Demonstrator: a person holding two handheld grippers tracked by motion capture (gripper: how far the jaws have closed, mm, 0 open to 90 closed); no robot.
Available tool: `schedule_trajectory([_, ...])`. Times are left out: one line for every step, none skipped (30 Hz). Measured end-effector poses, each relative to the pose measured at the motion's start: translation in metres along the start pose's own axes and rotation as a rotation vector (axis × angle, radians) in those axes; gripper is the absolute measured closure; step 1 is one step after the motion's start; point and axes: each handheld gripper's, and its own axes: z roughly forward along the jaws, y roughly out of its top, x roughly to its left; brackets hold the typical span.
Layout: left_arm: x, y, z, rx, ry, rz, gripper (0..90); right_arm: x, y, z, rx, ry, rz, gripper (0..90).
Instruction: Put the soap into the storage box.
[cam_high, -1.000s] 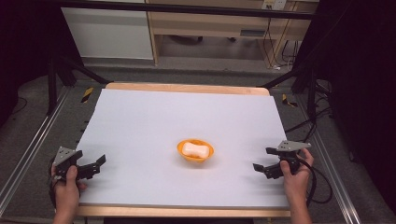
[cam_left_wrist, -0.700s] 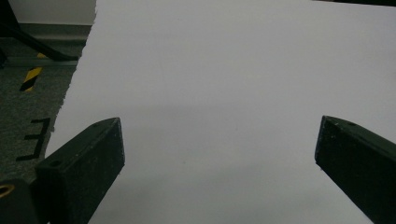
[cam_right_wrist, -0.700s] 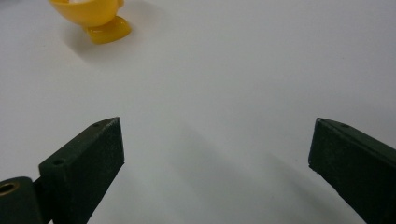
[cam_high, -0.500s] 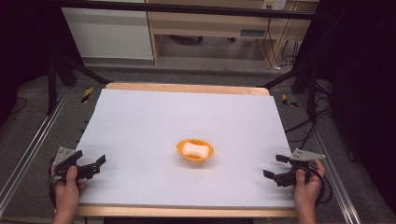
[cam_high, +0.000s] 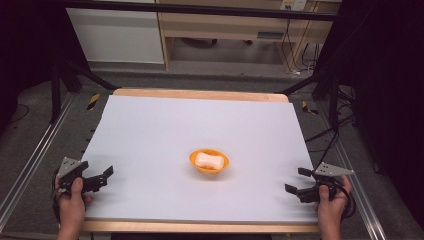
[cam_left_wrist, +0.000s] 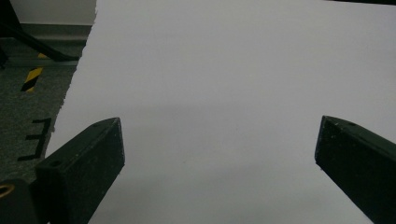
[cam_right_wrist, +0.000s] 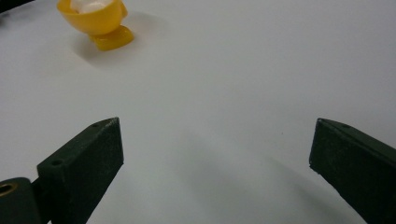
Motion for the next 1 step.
schedule_trajectory([0.0000, 0.0001, 0.0001, 0.001, 0.000, 0.000, 1.0, -0.0007, 0.0002, -0.0003, -0.009, 0.001, -0.004, 3.5])
